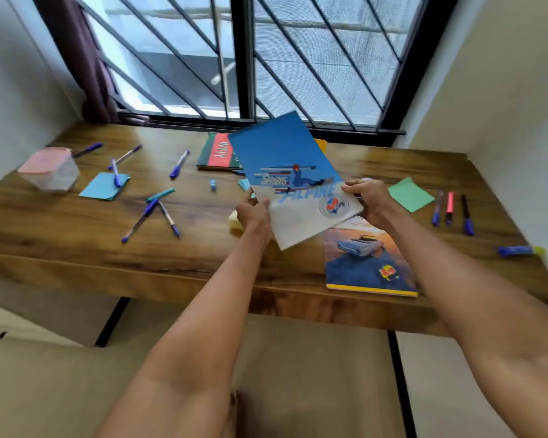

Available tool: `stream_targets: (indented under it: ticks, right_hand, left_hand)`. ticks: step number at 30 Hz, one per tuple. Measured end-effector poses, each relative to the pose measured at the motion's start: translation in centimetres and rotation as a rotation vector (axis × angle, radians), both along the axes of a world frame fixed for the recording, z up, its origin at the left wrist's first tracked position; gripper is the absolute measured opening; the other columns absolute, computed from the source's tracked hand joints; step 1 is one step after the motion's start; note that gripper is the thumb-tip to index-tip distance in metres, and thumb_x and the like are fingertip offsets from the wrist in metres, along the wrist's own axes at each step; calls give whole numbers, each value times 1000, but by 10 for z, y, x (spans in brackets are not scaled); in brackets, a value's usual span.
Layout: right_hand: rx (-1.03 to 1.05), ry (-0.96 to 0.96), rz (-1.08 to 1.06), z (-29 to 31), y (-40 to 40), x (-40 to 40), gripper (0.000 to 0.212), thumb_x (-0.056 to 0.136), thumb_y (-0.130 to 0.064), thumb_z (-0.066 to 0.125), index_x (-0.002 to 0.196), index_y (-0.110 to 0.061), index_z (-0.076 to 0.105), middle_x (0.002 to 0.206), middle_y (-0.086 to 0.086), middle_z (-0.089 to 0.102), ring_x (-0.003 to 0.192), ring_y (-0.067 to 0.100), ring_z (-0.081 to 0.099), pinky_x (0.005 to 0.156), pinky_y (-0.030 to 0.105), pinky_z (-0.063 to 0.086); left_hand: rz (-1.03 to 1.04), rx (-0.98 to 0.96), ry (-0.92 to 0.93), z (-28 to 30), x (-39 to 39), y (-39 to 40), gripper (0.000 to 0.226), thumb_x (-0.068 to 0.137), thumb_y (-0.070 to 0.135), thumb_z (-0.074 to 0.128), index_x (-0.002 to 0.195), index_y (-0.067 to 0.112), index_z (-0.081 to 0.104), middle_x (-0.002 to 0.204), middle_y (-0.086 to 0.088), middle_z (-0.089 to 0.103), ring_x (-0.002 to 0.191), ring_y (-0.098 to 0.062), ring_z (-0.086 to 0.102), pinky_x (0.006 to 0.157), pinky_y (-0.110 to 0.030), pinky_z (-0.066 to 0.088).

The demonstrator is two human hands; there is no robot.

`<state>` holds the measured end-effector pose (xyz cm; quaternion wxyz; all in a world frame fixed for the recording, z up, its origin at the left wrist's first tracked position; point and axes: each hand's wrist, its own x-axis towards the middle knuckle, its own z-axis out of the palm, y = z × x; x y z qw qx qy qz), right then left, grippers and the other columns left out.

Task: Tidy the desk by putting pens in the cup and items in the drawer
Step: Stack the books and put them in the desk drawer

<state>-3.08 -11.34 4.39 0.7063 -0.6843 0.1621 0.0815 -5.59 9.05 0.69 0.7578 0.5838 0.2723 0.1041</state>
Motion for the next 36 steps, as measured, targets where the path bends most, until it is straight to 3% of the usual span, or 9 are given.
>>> stream_targets:
  ticks: [2, 5, 9, 12, 15, 19, 27, 32, 36]
  right_hand:
    - [-63, 4, -55, -3, -29, -9, 15, 89, 1, 59, 77, -8, 61, 61, 4, 69, 46, 13, 64, 50, 28, 56]
    - [-113, 35, -137, -16, -60, -17, 5, 84, 2, 65, 85, -2, 62, 90, 18, 67, 58, 20, 65, 75, 46, 58]
    - [-195, 93, -283, -34, -89, -31, 30, 85, 4, 64, 114, 9, 58, 111, 24, 64, 84, 34, 66, 87, 52, 53]
    - [-263, 153, -347, -51, -95, -41, 25, 84, 4, 65, 109, 6, 62, 112, 21, 65, 95, 31, 65, 87, 46, 55]
    - [-312, 177, -387, -63, -97, -47, 23, 84, 3, 65, 106, 9, 63, 112, 22, 66, 91, 26, 64, 85, 43, 56]
    - [-342, 167, -375, -69, -98, -48, 26, 87, 2, 62, 112, 4, 62, 111, 20, 66, 90, 27, 66, 72, 35, 57]
    - [-535, 199, -411, -79, -102, -51, 9, 86, 1, 63, 95, 1, 66, 99, 15, 67, 91, 27, 66, 84, 45, 57]
    - [-614, 233, -430, -84, -105, -45, 12, 87, -1, 63, 98, 1, 66, 100, 15, 69, 89, 27, 67, 76, 38, 58]
    - [-702, 251, -444, -86, -99, -43, 15, 91, -3, 58, 104, 3, 64, 105, 16, 68, 94, 28, 66, 64, 29, 48]
  left_hand:
    - [-116, -23, 34, -7, -2, -30, 51, 85, -10, 59, 134, 4, 51, 117, -11, 65, 96, -19, 60, 96, -37, 51]
    - [-245, -11, 70, -11, -9, -62, 46, 85, -9, 61, 129, 4, 56, 112, -12, 66, 95, -23, 62, 93, -43, 53]
    - [-343, 180, 168, -18, -13, -92, 30, 82, 2, 69, 112, 3, 67, 111, -12, 69, 96, -27, 67, 88, -42, 56]
    - [-422, 403, 236, -29, -15, -100, 21, 86, 2, 63, 106, 1, 69, 109, -15, 69, 100, -29, 66, 90, -40, 54]
    - [-494, 532, 286, -39, -17, -102, 23, 87, -3, 57, 104, 0, 70, 109, -15, 69, 101, -29, 65, 89, -37, 54]
    - [-509, 576, 312, -45, -16, -105, 23, 85, -2, 60, 106, 3, 70, 110, -15, 69, 99, -28, 66, 89, -37, 55]
    - [-595, 765, 267, -50, -15, -111, 25, 90, 6, 58, 112, 11, 69, 112, -8, 69, 99, -22, 65, 80, -29, 51]
    - [-654, 872, 225, -54, -12, -109, 21, 88, 6, 59, 106, 8, 70, 109, -10, 69, 98, -23, 64, 86, -34, 52]
    - [-727, 915, 203, -53, -10, -105, 22, 90, 9, 57, 110, 9, 67, 114, -10, 67, 101, -24, 62, 84, -33, 49]
